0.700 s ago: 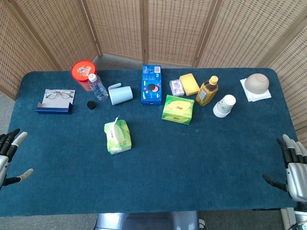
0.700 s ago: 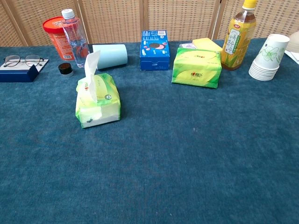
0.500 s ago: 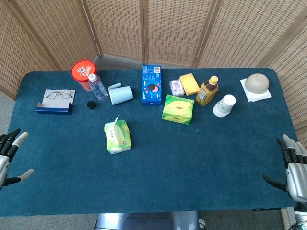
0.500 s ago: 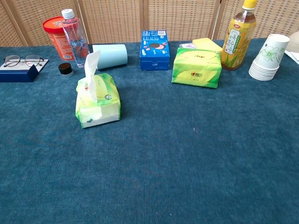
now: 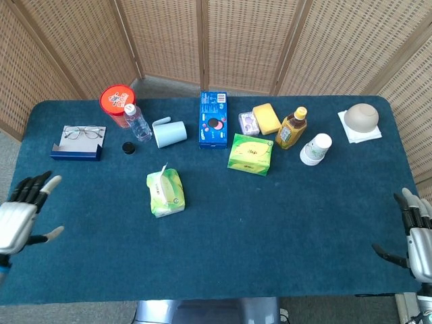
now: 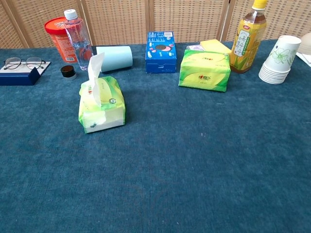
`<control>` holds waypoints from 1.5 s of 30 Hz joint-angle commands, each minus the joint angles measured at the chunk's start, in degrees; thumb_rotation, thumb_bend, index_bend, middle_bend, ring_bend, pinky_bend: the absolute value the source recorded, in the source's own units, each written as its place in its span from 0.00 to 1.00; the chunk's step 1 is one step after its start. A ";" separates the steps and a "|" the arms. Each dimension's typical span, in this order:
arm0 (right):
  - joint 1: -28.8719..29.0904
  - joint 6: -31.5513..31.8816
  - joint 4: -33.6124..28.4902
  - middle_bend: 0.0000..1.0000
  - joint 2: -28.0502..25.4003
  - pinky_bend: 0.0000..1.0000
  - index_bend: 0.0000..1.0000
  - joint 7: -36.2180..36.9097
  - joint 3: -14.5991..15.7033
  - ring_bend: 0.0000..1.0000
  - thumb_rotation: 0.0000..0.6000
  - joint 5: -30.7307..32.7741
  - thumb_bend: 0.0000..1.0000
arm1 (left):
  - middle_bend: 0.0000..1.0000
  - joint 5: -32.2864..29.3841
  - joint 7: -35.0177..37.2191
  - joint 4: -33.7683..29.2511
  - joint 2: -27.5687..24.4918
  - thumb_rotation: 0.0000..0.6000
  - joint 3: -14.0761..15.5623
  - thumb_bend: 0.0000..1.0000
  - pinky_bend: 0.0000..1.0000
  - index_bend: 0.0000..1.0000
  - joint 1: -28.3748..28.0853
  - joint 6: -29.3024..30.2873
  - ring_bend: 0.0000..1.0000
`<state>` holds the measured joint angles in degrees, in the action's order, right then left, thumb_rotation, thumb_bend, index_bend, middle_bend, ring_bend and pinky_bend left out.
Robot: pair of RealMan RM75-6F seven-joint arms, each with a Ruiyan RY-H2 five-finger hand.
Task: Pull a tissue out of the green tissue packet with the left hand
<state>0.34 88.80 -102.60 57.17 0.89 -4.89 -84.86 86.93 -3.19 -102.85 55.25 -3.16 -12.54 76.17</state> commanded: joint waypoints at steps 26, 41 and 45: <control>0.00 -0.87 0.93 0.00 -1.58 0.00 0.00 4.92 -0.73 0.00 1.00 1.67 0.00 | 0.00 -21.52 -38.12 6.24 23.87 1.00 -9.82 0.00 0.03 0.01 -28.99 -22.38 0.00; -0.03 -1.05 1.26 0.00 -2.02 0.00 0.00 6.16 -0.90 0.00 1.00 2.01 0.00 | 0.75 -21.50 -46.46 8.68 27.32 1.00 -7.05 0.49 0.76 0.79 -32.61 -18.04 0.60; -0.04 -0.99 1.24 0.00 -1.92 0.00 0.00 5.88 -0.79 0.00 1.00 1.76 0.00 | 0.75 -19.96 -45.70 7.17 25.11 1.00 -5.92 0.57 0.77 0.79 -31.82 -16.71 0.61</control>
<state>0.30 87.81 -101.34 55.23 6.79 -5.69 -83.09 66.14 -49.32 -94.98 81.30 -9.61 -44.77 58.87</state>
